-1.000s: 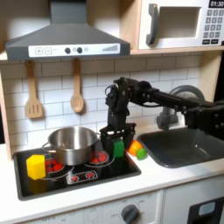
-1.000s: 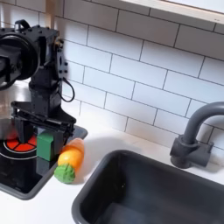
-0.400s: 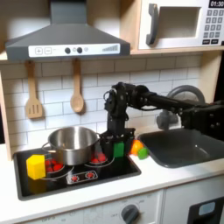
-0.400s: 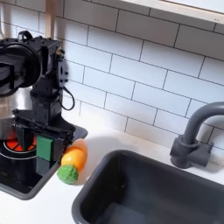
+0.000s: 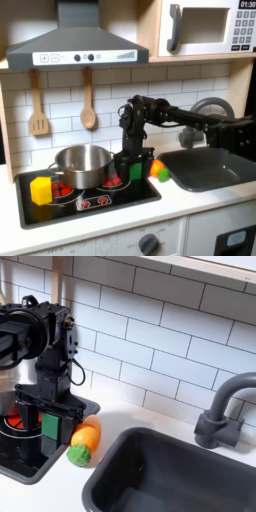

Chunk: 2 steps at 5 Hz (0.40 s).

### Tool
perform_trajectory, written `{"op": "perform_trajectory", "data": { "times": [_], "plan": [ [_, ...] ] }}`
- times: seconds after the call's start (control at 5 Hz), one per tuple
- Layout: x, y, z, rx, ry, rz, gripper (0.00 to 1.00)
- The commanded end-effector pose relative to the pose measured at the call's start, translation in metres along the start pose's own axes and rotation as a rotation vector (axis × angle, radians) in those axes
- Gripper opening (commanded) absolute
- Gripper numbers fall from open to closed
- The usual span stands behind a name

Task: Reach green block

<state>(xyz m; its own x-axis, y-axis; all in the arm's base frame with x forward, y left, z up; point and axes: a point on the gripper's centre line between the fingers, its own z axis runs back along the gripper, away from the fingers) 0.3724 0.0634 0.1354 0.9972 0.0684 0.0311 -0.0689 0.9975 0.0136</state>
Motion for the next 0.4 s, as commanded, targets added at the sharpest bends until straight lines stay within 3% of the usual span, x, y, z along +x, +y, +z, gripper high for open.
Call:
{"op": "perform_trajectory", "data": {
  "times": [0.0, 0.2],
  "plan": [
    [0.0003, -0.0005, 0.0010, 0.000, -0.003, -0.002, 1.00],
    [0.0001, -0.0006, 0.0000, 0.000, 0.000, -0.002, 1.00]
  ]
}}
